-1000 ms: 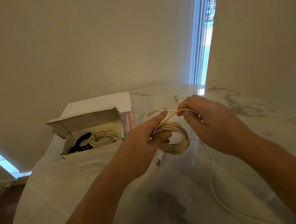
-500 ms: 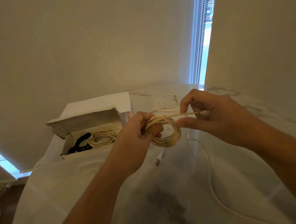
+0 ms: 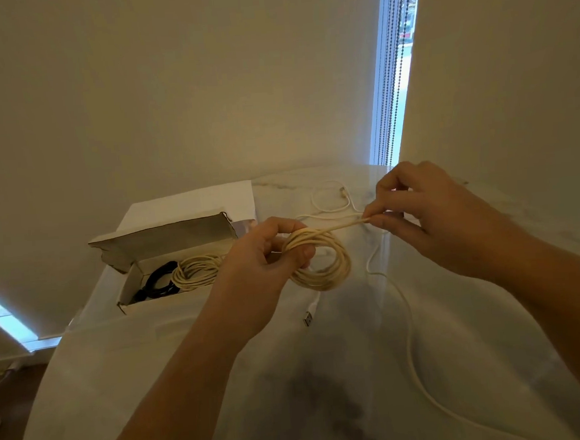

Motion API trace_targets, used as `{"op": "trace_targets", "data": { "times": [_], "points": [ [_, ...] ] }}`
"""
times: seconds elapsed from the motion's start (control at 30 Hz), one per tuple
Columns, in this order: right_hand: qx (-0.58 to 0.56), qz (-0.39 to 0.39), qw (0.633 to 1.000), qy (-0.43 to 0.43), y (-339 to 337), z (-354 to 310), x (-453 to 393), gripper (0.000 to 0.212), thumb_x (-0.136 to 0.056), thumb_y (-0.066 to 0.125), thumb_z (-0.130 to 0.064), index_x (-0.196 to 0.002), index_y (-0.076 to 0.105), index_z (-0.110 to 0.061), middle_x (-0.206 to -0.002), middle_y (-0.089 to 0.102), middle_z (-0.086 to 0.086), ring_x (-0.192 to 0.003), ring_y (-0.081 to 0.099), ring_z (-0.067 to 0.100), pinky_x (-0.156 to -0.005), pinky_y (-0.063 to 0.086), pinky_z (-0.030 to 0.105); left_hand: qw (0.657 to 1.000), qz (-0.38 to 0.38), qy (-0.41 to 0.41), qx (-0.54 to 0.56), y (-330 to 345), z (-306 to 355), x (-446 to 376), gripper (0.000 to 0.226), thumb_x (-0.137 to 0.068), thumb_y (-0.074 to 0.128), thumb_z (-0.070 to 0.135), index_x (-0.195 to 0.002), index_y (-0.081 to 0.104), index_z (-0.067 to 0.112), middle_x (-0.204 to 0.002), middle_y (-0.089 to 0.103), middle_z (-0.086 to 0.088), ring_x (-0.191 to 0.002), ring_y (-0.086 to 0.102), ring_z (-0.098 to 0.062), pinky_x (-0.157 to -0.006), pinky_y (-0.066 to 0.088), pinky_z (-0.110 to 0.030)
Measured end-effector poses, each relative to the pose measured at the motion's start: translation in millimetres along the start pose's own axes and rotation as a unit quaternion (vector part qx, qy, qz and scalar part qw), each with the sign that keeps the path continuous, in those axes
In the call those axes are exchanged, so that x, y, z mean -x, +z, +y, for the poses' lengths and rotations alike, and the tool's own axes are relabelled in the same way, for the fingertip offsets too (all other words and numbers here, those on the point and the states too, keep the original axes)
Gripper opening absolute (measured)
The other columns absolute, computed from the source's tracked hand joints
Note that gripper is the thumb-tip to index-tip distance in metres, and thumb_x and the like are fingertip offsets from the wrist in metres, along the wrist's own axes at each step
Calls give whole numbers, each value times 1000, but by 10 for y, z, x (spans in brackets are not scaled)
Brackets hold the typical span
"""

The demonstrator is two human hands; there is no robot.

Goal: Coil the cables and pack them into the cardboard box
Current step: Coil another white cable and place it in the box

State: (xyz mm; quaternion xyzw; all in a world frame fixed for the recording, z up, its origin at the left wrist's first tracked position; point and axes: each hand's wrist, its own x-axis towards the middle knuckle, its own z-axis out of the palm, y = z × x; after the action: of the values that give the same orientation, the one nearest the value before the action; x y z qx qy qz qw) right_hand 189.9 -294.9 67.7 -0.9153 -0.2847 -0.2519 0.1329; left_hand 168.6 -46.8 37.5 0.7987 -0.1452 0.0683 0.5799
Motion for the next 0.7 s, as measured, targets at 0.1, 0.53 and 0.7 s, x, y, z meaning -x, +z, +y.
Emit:
{"op": "trace_targets", "data": {
  "times": [0.1,0.53,0.7],
  "points": [
    [-18,-21,999,25,-26,35,6,36,-89,46,-51,-105,73,-33,-93,55,-20,-88,47,8,-72,33,21,1000,-12,0,-12,-10,13,8,15,-90,70,19,-103,71,27,-87,74,0,-82,71,-18,-84,59,-45],
    [-376,27,897,229,30,9,-10,10,-86,72,-22,-92,79,-25,-82,75,-8,-67,61,-1,-61,46,15,995,-95,-4,28,112,114,69,33,-87,72,16,-117,59,19,-95,77,-4,-88,74,-17,-87,59,-36],
    [-463,-41,845,266,193,-165,-6,12,-89,69,-20,-96,78,-17,-88,76,4,-83,71,17,-80,58,30,997,-70,8,33,136,115,71,26,-86,73,17,-105,56,12,-91,75,-7,-84,74,-20,-81,61,-37]
  ]
}}
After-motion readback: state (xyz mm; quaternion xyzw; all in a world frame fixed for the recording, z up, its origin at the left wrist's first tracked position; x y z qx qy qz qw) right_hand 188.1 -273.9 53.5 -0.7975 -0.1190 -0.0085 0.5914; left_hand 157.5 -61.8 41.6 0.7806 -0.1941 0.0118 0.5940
